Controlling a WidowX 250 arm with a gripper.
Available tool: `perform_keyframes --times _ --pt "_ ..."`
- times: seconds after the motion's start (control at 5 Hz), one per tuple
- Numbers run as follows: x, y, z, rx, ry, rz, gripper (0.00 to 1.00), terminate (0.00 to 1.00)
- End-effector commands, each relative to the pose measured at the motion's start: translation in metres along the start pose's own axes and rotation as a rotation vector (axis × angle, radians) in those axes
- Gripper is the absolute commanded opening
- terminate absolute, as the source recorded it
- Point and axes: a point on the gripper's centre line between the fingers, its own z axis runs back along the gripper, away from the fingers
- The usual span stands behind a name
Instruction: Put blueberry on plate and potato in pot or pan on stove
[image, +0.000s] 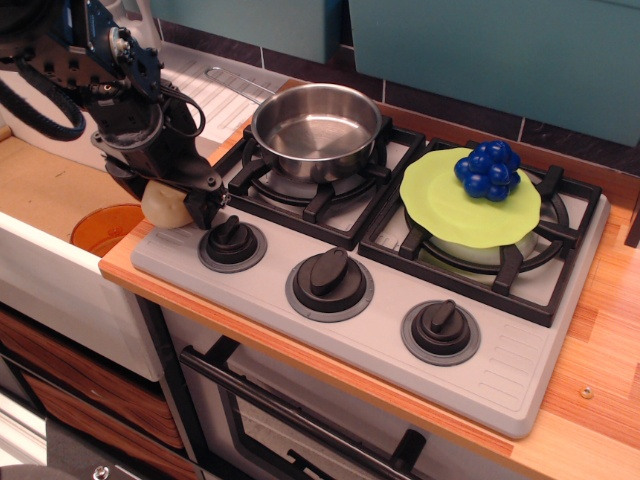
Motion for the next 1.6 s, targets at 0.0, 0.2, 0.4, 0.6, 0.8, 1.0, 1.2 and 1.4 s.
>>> perform_keyframes --times 0.0,0.2,0.4,0.6,0.8,1.0,1.2,1.4 --pt "-0.001 -0.005 -0.002 0.010 0.034 0.012 0.00 0.00" --pt "0.005 -0.007 0.008 0.023 0.040 0.024 0.00 0.00" --pt "0.017 -0.004 0.033 0.049 0.060 0.024 0.00 0.00" --pt "0.034 0.001 0.063 0.075 0.097 0.012 0.00 0.00" --pt "0.052 0.001 0.086 0.099 0.125 0.018 0.00 0.00" --pt "0.076 -0.007 0.100 0.110 0.150 0.053 0.00 0.00" --pt "0.093 -0.021 0.092 0.094 0.131 0.085 0.00 0.00" --pt "0.106 -0.037 0.074 0.082 0.110 0.116 0.00 0.00"
